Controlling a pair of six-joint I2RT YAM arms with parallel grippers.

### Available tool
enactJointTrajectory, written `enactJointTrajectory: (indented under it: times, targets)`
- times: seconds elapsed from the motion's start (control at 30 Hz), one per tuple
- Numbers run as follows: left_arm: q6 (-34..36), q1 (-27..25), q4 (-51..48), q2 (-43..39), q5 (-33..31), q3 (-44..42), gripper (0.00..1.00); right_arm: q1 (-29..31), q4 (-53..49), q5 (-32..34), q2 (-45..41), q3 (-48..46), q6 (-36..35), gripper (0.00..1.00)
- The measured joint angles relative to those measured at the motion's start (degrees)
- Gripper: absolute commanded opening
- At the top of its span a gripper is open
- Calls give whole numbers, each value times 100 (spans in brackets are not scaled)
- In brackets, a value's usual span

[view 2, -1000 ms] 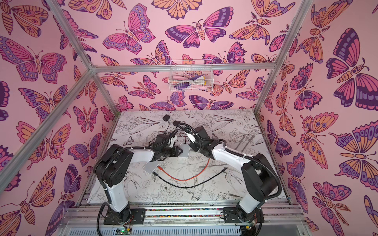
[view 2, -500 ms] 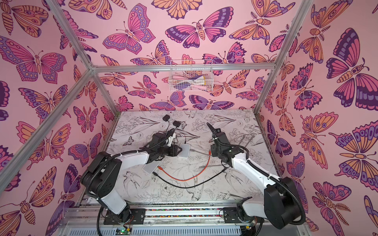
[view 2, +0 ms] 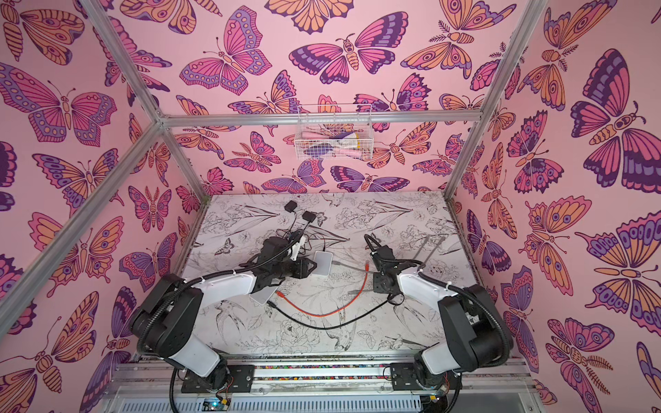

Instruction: Insert the plug into the switch port

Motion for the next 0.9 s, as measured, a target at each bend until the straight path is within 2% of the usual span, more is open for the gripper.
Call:
enactJointTrajectory:
  times: [0.23, 0.67, 0.9]
  targets:
    - [7, 0, -4, -205, -81, -118, 45, -127, 249, 35, 483, 337, 22, 35]
    - [55, 2, -98, -376, -201, -216, 45, -466, 435, -9, 1698, 1670, 2, 34]
    - [79, 2, -109, -466, -223, -282, 45, -479, 428, -31, 1799, 2199, -120, 34]
